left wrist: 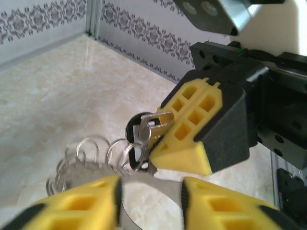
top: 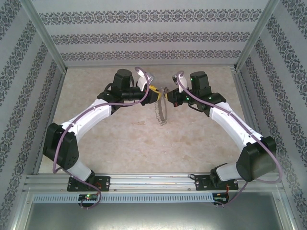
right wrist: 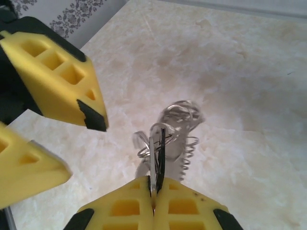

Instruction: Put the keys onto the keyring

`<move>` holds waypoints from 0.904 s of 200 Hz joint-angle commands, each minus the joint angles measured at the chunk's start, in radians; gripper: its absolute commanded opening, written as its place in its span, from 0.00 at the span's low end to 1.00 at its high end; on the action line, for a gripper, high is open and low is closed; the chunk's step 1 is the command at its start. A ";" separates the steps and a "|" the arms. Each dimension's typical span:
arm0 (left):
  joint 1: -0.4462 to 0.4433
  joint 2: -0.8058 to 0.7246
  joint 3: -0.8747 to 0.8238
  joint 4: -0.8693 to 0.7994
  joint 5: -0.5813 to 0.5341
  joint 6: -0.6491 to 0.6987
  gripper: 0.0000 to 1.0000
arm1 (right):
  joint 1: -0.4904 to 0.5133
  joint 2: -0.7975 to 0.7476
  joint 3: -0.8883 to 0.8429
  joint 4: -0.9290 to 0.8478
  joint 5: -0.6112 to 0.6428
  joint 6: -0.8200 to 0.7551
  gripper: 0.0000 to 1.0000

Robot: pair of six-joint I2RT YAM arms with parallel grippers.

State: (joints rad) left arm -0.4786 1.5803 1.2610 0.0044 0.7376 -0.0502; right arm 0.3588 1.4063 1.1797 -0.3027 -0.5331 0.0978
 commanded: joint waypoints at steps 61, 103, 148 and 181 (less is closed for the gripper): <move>0.007 -0.177 -0.159 0.169 -0.295 -0.122 0.54 | -0.018 0.110 0.164 -0.040 0.053 -0.026 0.00; 0.062 -0.246 -0.230 0.177 -0.420 -0.151 0.61 | -0.019 0.228 0.274 -0.058 0.048 -0.030 0.00; 0.134 -0.280 -0.291 0.215 -0.420 -0.187 0.65 | -0.011 0.413 0.482 -0.113 0.031 -0.036 0.00; 0.159 -0.285 -0.303 0.227 -0.417 -0.202 0.65 | -0.008 0.561 0.675 -0.184 0.024 -0.045 0.00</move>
State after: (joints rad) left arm -0.3389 1.3228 0.9676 0.1665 0.3283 -0.2199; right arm 0.3492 1.8977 1.7313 -0.4427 -0.4870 0.0738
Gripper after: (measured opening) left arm 0.651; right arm 0.065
